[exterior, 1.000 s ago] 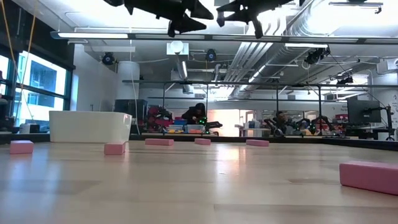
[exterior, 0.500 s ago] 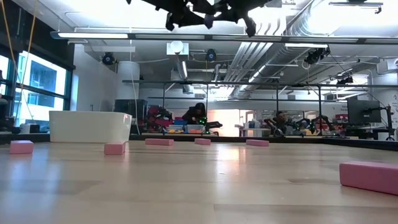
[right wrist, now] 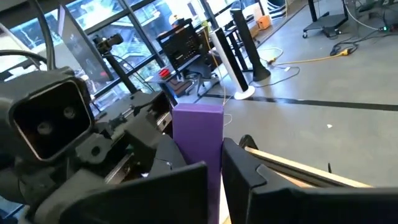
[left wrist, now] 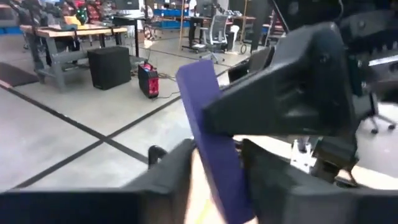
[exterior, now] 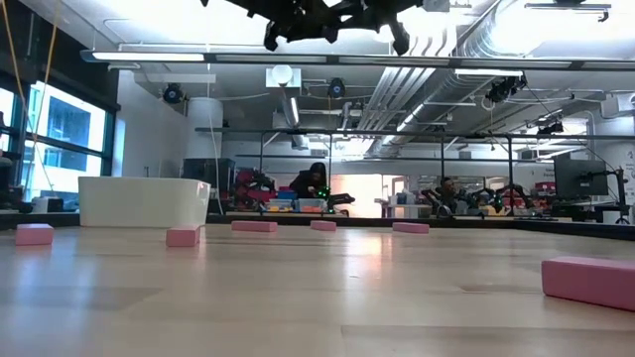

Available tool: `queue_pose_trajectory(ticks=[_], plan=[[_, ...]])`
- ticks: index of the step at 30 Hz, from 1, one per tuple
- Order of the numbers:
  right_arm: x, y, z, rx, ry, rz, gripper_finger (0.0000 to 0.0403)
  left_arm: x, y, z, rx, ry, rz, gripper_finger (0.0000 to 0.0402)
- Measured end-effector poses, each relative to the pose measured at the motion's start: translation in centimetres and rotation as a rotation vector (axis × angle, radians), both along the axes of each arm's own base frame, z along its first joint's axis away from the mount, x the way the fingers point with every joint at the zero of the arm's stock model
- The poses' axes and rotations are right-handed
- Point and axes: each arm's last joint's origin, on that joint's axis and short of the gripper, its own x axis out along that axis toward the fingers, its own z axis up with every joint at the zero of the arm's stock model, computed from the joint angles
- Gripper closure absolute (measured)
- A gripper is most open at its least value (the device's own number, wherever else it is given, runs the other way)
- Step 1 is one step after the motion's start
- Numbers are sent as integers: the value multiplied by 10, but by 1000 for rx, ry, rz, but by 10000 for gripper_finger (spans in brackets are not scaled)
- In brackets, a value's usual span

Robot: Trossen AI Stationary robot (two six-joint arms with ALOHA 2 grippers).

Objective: Sort blocks
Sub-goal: Put the purple block into the yellow bin

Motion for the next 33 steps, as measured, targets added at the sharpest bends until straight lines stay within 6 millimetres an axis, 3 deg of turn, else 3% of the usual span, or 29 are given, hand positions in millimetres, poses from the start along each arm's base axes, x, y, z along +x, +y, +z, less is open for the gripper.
queue_pose_trajectory(ticks=[3,4,10,15,19,22,25,30,33], plan=[[-1,0,0,-16,16,-4,395,-1,1,0,-5,2,19,365],[0,0,0,-23,16,0,388,-1,1,0,-11,0,17,376],[-10,-10,8,-59,21,-4,296,-1,0,-5,-51,35,30,377],[-40,-25,30,-106,-10,-100,199,-8,0,-16,-90,166,55,377],[-66,-32,37,-93,46,-137,156,-32,-11,-24,-203,391,-32,377],[-76,-36,33,-62,124,-105,149,-61,-38,-31,-381,618,-123,377],[-76,-39,21,-8,202,-51,147,-92,-80,-35,-495,779,-190,377],[-60,-44,-4,60,293,64,147,-143,-147,-43,-735,728,-203,377],[-48,-46,-15,87,307,153,147,-170,-176,-53,-930,697,-138,377]])
